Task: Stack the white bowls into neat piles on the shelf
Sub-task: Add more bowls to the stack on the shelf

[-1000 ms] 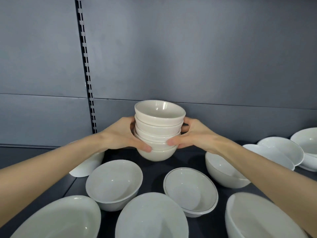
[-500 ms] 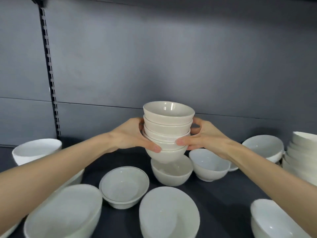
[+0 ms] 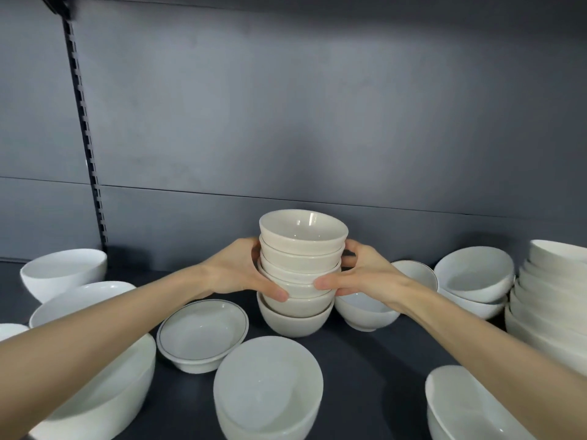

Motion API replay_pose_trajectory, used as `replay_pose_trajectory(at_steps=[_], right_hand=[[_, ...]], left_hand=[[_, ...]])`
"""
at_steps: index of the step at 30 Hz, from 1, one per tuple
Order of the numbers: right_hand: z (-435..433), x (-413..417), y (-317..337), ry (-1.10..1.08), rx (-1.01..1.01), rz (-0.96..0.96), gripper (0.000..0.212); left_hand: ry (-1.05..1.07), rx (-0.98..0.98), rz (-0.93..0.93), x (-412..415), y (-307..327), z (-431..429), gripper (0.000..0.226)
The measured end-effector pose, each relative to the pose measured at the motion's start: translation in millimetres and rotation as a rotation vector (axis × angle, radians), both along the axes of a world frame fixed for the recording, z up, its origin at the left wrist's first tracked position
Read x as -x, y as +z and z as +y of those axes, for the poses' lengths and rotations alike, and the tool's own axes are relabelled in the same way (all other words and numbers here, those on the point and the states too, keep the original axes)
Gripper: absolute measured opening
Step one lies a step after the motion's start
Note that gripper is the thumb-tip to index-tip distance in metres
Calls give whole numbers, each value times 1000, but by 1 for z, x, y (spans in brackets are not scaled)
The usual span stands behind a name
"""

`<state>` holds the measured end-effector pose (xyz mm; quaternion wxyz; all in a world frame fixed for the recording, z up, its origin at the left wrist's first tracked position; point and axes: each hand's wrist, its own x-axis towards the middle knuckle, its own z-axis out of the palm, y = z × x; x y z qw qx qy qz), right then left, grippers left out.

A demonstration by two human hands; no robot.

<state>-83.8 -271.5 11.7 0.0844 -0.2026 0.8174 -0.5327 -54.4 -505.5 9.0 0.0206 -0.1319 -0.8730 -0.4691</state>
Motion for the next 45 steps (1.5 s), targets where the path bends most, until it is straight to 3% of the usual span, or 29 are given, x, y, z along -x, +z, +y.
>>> replay_pose_trajectory(at_steps=[30, 38, 45], right_hand=[[-2, 3, -4, 27, -60, -39, 65], [-1, 2, -4, 23, -70, -30, 68], [-8, 5, -3, 22, -67, -9, 61]], left_hand=[[-83, 81, -28, 9, -1, -7, 61], [-147, -18, -60, 4, -14, -7, 97], [-65, -11, -35, 7, -17, -11, 90]])
